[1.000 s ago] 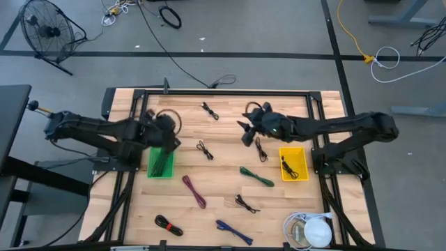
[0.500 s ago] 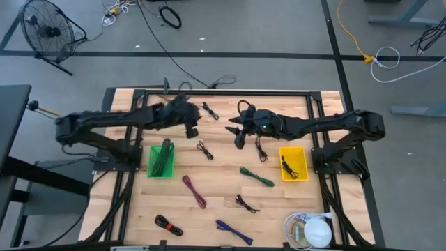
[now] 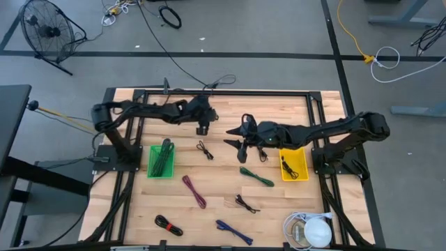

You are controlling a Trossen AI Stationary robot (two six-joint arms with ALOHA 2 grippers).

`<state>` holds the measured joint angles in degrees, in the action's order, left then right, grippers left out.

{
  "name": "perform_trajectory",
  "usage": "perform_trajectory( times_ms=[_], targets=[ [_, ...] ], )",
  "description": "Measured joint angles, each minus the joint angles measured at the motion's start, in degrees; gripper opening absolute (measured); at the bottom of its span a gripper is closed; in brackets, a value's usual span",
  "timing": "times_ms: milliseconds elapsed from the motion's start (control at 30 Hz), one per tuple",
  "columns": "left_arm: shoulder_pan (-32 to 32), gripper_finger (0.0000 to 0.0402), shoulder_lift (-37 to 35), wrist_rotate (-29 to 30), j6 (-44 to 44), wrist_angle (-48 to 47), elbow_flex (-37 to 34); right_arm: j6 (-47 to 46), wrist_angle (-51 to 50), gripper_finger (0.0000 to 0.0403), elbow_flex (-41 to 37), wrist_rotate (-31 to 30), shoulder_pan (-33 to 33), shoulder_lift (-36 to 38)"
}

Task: Pick & Place USB Port
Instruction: Put the black charger cable into the yellow bin

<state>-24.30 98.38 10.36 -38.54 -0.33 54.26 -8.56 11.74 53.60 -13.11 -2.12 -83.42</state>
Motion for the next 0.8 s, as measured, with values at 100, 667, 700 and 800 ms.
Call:
perform_trajectory(
  times_ms=[100,667,700,800],
  targets=[
    [-1.33,0.0153,3.28,-1.64,-1.21,-4.52,4.87,-0.02,0.11,0.0176,0.00,-0.03,-0.96,0.00],
    [-5.22,0.0153,15.33,-7.49,-9.14,-24.92,20.54,0.20,0.24,0.0176,0.00,-2.94,-4.34,0.02],
    [-5.37,0.0153,15.81,-7.36,-9.17,-24.97,20.54,0.20,0.25,0.0176,0.00,-2.94,-4.34,0.02],
    [-5.72,0.0153,16.50,-7.48,-9.76,-24.80,20.54,0.22,0.57,0.0176,0.00,-2.94,-4.34,0.02]
  ],
)
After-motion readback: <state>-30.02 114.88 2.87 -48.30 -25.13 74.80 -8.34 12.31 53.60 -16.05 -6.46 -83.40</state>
